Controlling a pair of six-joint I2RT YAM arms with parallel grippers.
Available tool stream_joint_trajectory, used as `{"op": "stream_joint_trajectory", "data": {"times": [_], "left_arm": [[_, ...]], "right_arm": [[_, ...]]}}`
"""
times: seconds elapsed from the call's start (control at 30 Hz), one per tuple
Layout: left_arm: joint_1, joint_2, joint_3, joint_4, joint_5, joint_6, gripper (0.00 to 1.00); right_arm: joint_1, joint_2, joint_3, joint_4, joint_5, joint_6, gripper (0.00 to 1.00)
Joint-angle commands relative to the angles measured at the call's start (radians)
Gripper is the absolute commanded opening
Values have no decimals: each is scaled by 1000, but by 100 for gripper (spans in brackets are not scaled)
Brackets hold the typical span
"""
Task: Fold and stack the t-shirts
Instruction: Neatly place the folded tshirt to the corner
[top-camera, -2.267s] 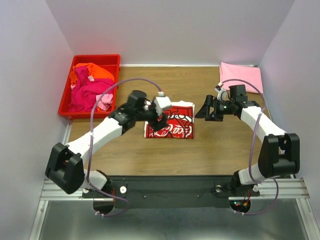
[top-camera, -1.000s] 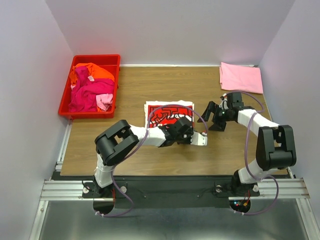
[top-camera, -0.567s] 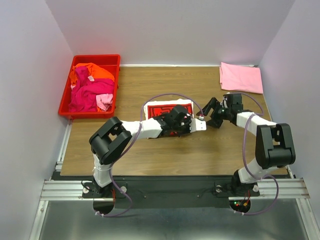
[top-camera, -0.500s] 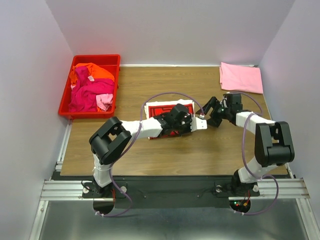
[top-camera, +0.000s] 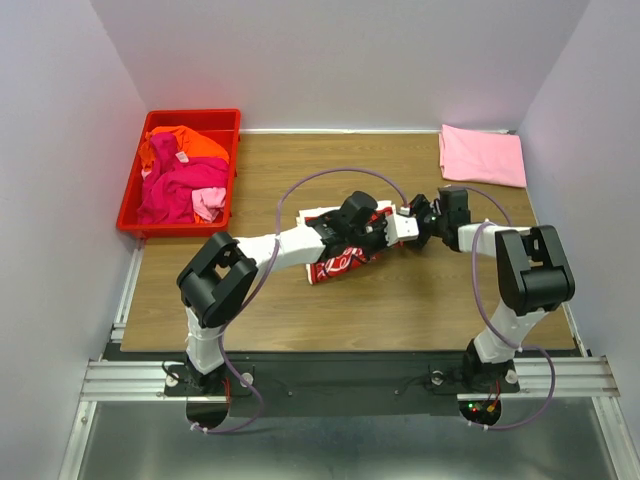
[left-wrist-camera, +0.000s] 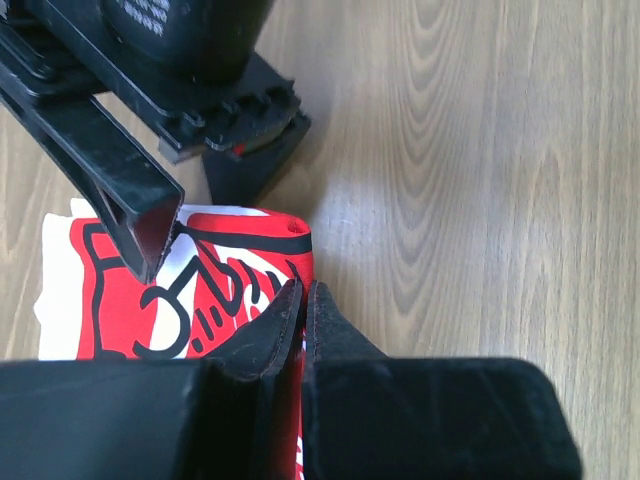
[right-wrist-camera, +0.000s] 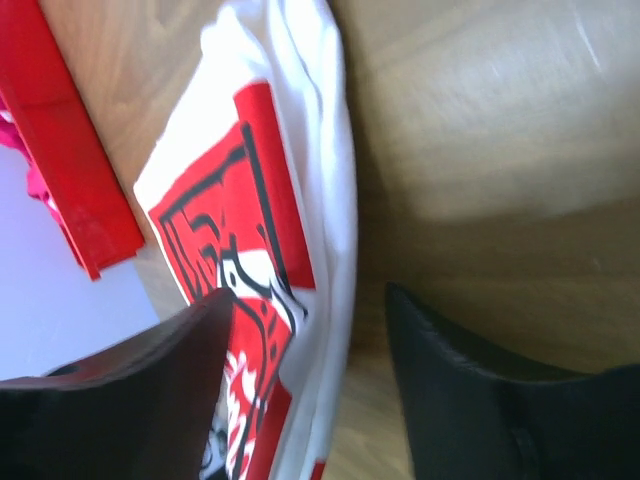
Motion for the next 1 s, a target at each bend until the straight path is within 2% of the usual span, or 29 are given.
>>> {"op": "stream_joint_trajectory", "data": {"times": [0.0,0.1,0.3,0.47,0.53,0.63,0.67,0.73,0.77,0.8,0.97], "left_arm": [[5,-17,74,25,51,-54,0],[11,-6,89,25,60,-70,0],[22,9,101,22,83,-88,0],[22,22,106,30,77,-97,0],[26,29,106,35,71,-99,0],[40,38,112,38,69,-119,0],[46,38,118,35,68,-132,1],[68,25,120,7,71,-139,18],[77,16,118,-7,75,-139,26],[88,-13,108,-19,75,-140,38],[164,-115,52,-123,91,-143,53]], "right_arm": [[29,21,-19,220,119,56,62],[46,53,-10,257,182,75,57],[53,120,10,309,251,86,55],[64,157,25,332,274,82,44],[64,157,30,334,276,71,42],[66,142,47,335,271,5,21],[64,127,68,328,270,-21,8],[66,110,109,288,274,-138,1],[66,105,139,253,282,-183,0],[64,98,197,189,293,-226,1],[53,107,332,89,345,-525,0]]}}
